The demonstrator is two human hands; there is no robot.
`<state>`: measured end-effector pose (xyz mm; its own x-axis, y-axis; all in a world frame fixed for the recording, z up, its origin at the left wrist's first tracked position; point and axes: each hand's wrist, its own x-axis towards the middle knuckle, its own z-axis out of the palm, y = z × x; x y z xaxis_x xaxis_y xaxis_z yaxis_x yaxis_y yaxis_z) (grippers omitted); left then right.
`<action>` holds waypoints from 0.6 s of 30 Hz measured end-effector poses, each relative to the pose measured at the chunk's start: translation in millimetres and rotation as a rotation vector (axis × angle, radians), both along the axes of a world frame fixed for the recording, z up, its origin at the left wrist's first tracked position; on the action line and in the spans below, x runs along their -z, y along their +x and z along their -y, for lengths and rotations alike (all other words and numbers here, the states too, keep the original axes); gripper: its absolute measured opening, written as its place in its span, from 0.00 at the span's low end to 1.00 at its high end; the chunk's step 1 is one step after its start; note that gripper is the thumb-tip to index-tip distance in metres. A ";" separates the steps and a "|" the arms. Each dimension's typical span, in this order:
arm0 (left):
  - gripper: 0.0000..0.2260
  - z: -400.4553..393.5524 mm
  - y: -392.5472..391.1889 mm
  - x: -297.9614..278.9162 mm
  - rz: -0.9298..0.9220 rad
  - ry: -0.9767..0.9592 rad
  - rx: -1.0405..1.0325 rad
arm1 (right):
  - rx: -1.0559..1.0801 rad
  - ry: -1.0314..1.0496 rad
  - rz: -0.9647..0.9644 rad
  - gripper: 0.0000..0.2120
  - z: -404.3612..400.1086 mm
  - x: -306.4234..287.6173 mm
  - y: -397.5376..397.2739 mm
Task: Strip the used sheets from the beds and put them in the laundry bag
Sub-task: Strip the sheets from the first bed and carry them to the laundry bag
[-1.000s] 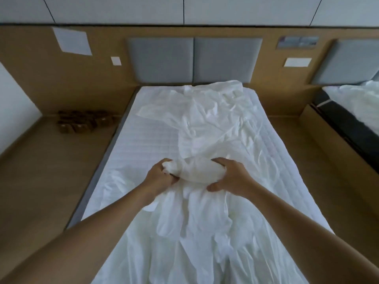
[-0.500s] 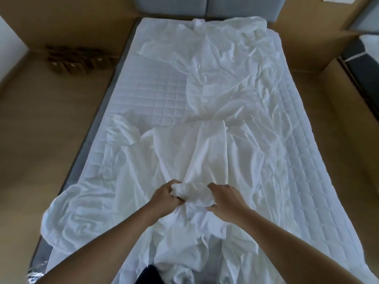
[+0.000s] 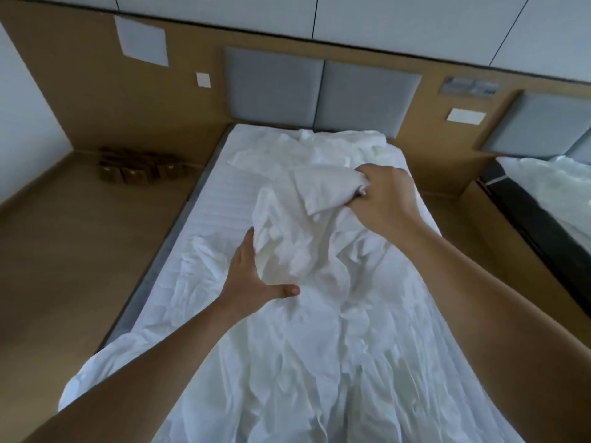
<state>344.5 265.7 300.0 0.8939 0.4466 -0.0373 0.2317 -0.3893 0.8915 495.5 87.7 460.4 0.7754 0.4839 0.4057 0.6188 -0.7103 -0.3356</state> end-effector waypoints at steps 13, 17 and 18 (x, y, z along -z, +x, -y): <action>0.18 32.2 3.8 -201.8 0.354 -0.134 0.122 | -0.152 0.521 0.333 0.09 -13.6 -214.3 -75.9; 0.16 66.4 0.3 -238.1 0.506 -0.296 0.154 | -0.124 0.734 0.109 0.09 -30.4 -240.2 -80.7; 0.15 73.6 3.1 -243.9 0.539 -0.314 0.104 | -0.115 0.760 0.047 0.11 -32.9 -243.8 -80.8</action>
